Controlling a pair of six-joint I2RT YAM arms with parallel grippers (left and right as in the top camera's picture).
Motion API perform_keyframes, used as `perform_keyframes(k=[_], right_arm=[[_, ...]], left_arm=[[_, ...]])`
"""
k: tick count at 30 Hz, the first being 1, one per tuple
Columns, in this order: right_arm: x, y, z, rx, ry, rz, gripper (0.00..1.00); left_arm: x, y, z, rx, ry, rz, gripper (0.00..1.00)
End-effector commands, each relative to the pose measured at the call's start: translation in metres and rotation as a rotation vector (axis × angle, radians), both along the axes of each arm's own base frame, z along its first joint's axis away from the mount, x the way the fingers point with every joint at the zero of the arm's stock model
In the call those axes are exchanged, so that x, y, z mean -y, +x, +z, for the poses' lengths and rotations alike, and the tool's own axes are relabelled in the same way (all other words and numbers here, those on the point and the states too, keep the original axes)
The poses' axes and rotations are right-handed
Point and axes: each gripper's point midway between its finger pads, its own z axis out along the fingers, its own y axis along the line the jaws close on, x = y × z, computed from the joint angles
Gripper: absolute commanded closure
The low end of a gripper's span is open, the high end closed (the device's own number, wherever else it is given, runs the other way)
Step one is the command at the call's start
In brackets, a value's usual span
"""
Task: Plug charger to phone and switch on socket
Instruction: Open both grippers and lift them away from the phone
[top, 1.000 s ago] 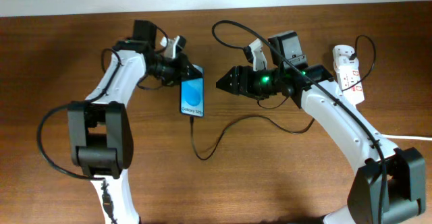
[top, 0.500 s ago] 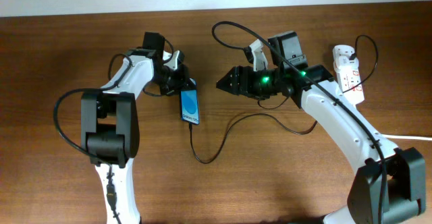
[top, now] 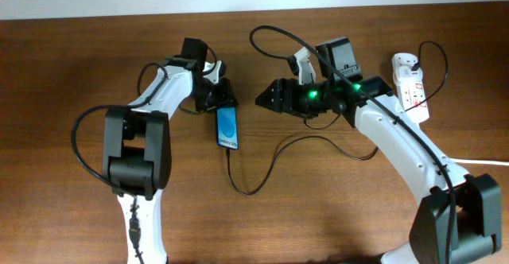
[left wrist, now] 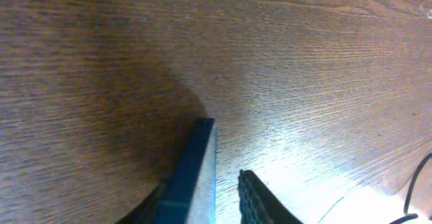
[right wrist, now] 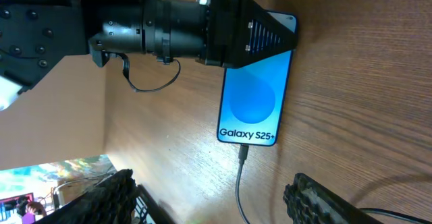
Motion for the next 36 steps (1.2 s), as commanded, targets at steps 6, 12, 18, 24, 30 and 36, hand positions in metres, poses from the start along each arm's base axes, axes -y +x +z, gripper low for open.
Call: perform_keyframes(k=[6,12,18,24,30,36], right_arm=[[0.000,0.004,0.003,0.024,-0.008,0.003,0.25],[0.002,0.004,0.001,0.020,-0.020,-0.004,0.24],[0.002,0.004,0.001,0.017,-0.021,-0.004,0.24],[0.004,0.002,-0.002,0.022,-0.039,0.007,0.24],[0.014,0.000,0.021,0.132,-0.086,0.002,0.31],[0.082,-0.009,0.053,0.177,-0.198,-0.166,0.09]], left_arm=[[-0.031,0.000,-0.016,0.001,0.196,0.035,0.39],[-0.039,0.000,-0.018,0.004,0.242,0.043,0.21],[-0.041,0.001,-0.018,0.007,0.257,0.046,0.20],[-0.069,0.023,0.014,0.063,0.418,0.061,0.18],[-0.054,0.054,0.115,0.190,0.261,0.008,0.19],[-0.046,0.056,0.228,0.395,0.178,-0.073,0.23]])
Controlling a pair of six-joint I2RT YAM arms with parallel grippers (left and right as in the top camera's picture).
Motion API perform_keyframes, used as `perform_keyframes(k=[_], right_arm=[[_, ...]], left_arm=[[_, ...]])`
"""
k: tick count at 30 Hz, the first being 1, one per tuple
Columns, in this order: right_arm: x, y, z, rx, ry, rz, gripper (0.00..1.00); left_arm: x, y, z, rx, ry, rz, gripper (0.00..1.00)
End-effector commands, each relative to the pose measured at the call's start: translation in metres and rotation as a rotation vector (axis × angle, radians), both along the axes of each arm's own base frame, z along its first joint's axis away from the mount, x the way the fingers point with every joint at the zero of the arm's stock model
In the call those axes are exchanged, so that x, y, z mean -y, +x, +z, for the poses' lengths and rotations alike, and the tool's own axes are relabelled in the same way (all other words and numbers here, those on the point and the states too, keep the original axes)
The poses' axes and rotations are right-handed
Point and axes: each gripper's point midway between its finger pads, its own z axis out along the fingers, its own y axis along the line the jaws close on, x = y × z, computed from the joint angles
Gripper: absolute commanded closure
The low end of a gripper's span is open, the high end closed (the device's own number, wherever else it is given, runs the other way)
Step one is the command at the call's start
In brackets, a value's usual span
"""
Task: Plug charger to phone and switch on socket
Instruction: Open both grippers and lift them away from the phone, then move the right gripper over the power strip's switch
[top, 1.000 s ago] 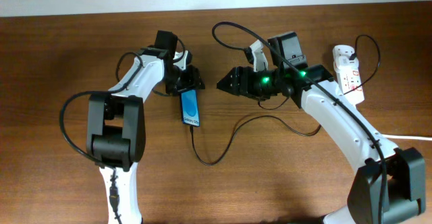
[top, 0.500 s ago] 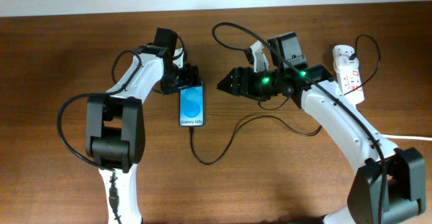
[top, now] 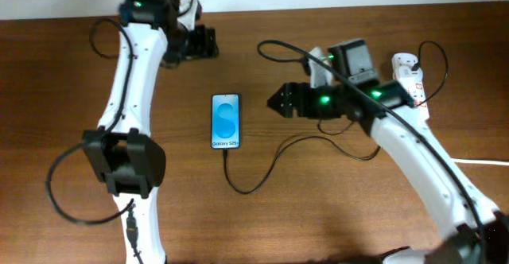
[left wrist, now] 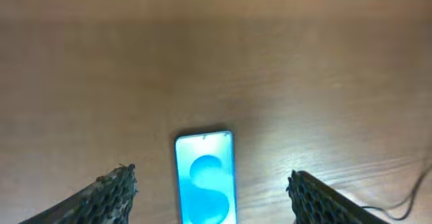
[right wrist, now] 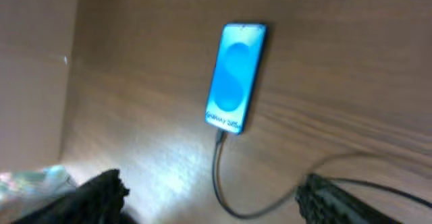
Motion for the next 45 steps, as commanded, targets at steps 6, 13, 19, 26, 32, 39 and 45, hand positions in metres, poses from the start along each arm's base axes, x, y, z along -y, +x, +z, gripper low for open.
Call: perform_keyframes(k=[6,13,19,26,32,39,45], right_arm=[[0.150,-0.006,0.037,0.046,-0.092,-0.349,0.04],[0.264,-0.033,0.029,0.009,-0.167,-0.596,0.02],[0.334,-0.045,0.050,0.077,-0.198,-0.788,0.02],[0.410,-0.049,0.122,0.274,-0.210,-1.025,0.02],[0.460,-0.018,0.056,0.152,-0.165,-1.057,0.02],[0.485,0.025,-0.055,-0.005,-0.082,-0.992,0.02],[0.468,0.058,-0.089,-0.015,-0.183,-0.900,0.02]], left_arm=[[0.011,-0.013,0.115,0.247,-0.066,-0.111,0.21],[0.011,-0.014,0.118,0.252,-0.070,-0.113,0.00],[0.011,-0.014,0.118,0.252,-0.070,-0.113,0.01],[0.011,-0.014,0.118,0.252,-0.070,-0.113,0.01],[0.011,-0.014,0.118,0.252,-0.070,-0.113,0.01],[0.011,-0.014,0.118,0.252,-0.070,-0.113,0.01],[0.011,-0.014,0.118,0.252,-0.070,-0.113,0.01]])
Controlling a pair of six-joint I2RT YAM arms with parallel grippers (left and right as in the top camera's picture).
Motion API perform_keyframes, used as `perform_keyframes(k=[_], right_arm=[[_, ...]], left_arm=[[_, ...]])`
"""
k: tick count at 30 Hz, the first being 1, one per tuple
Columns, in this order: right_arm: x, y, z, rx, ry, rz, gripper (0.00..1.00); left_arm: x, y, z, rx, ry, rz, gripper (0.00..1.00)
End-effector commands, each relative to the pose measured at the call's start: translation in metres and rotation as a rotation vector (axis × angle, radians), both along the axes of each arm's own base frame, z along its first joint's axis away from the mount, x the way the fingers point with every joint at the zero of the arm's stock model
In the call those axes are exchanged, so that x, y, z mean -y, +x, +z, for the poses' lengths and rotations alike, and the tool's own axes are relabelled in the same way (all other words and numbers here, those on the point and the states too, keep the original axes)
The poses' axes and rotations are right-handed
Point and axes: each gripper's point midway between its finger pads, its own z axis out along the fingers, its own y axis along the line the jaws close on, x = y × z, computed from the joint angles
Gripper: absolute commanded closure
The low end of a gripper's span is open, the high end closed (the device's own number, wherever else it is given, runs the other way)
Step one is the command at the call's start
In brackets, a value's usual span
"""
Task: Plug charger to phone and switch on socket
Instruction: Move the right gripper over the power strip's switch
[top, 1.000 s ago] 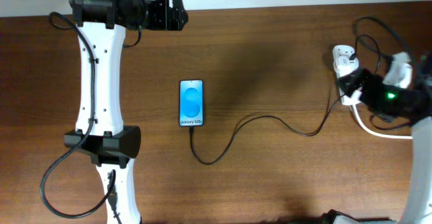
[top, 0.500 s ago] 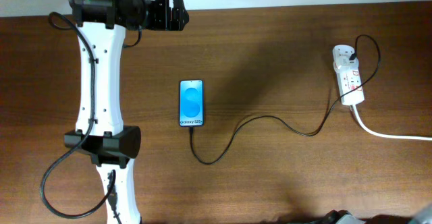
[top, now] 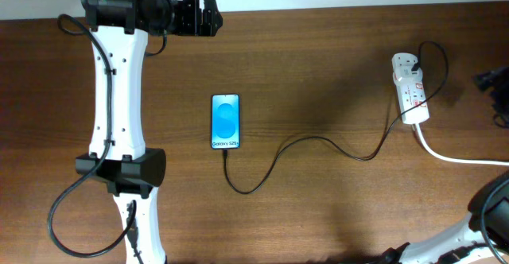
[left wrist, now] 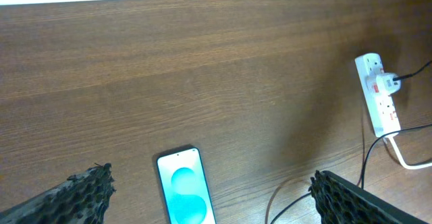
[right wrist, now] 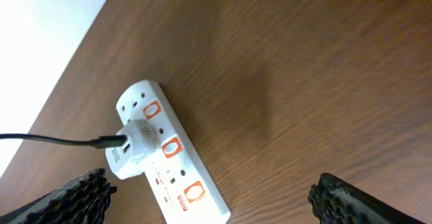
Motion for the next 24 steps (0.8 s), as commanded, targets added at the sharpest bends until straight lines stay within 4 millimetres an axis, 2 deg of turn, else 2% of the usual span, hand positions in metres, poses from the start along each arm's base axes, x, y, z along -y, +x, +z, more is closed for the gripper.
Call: perform_keyframes(k=[1,7,15,24], right_arm=[[-0.009,0.013,-0.020,-0.059,-0.052,0.043,0.02],[-0.036,0.032,-0.065,-0.155,-0.077,0.119,0.02],[-0.033,0.041,-0.092,-0.157,-0.092,0.149,0.02],[-0.039,0.052,-0.095,-0.155,-0.158,0.189,0.02]], left_arm=[[0.001,0.000,0.005,0.017,-0.004,-0.013,0.01],[0.001,0.000,0.005,0.017,-0.004,-0.014,0.01],[0.001,0.000,0.005,0.017,-0.004,-0.014,0.01],[0.001,0.000,0.005,0.017,-0.004,-0.014,0.01]])
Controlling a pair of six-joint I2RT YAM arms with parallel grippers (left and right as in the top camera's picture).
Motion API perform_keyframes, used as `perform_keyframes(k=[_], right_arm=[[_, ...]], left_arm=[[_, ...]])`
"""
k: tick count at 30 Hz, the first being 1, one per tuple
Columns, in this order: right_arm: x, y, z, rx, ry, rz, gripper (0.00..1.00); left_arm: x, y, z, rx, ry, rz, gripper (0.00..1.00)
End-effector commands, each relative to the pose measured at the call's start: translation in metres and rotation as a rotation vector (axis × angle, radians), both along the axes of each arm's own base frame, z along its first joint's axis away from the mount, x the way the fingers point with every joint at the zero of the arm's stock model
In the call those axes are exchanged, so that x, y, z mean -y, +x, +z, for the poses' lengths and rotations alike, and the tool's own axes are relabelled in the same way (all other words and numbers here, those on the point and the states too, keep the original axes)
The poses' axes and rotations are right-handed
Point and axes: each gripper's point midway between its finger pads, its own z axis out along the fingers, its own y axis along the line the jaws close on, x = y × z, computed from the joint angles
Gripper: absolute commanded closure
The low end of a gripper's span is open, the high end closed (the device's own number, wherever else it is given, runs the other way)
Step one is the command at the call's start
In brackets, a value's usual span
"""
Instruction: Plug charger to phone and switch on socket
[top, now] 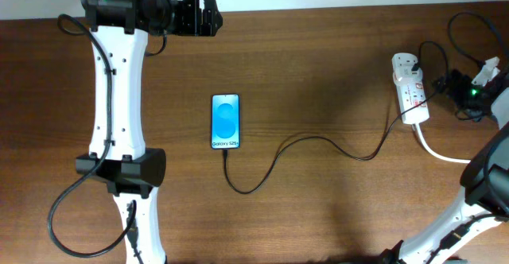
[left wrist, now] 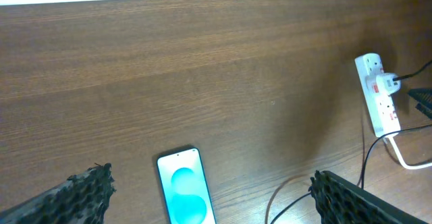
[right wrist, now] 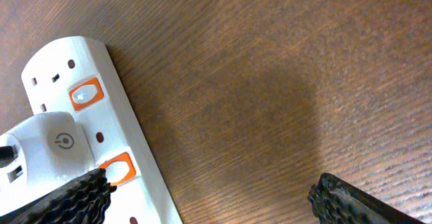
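Observation:
The phone lies face up mid-table with its blue screen lit, also seen in the left wrist view. A black cable runs from its bottom end to the charger adapter in the white power strip. The strip has orange switches. My right gripper is open just right of the strip, its left finger over the strip's edge by the second orange switch. My left gripper is open, raised at the table's back edge, far from the phone.
The strip's thick white lead runs off to the right edge. The black cable loops in front of the phone. The left arm's column stands left of the phone. A white wall borders the table's back.
My right gripper was off at the table's far right, away from the strip. Now it is close beside the strip, one finger over its edge. The left arm and the phone have not moved.
First my left gripper held the phone's top end, with the cable plugged in and my right gripper open beside it. Then the left had let go and risen to the back. The right went to the far right, and is now at the strip.

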Motion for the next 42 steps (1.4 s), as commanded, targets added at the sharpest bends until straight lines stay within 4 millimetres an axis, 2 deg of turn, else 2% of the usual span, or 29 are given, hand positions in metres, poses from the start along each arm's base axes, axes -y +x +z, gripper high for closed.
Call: perform_keyframes(k=[1,5,10,16,35,42], right_arm=[[-0.007,0.009,-0.004,-0.019,-0.065,0.048,0.02],[-0.012,0.014,-0.007,-0.049,-0.137,0.070,0.01],[-0.013,0.016,-0.009,-0.049,-0.141,0.073,0.01],[-0.016,0.011,-0.038,-0.096,-0.110,0.078,0.02],[-0.024,0.008,-0.040,-0.103,-0.074,0.097,0.01],[-0.041,0.017,-0.039,-0.096,-0.098,0.169,0.02]], left_arm=[[0.001,0.000,0.005,0.017,-0.004,-0.013,0.01],[0.001,0.000,0.005,0.017,-0.004,-0.013,0.01],[0.002,0.000,0.005,0.017,-0.005,-0.016,0.01],[0.001,0.000,0.005,0.017,-0.004,-0.015,0.01],[0.002,0.000,0.005,0.017,-0.004,-0.016,0.01],[0.002,0.000,0.005,0.017,-0.004,-0.016,0.01]])
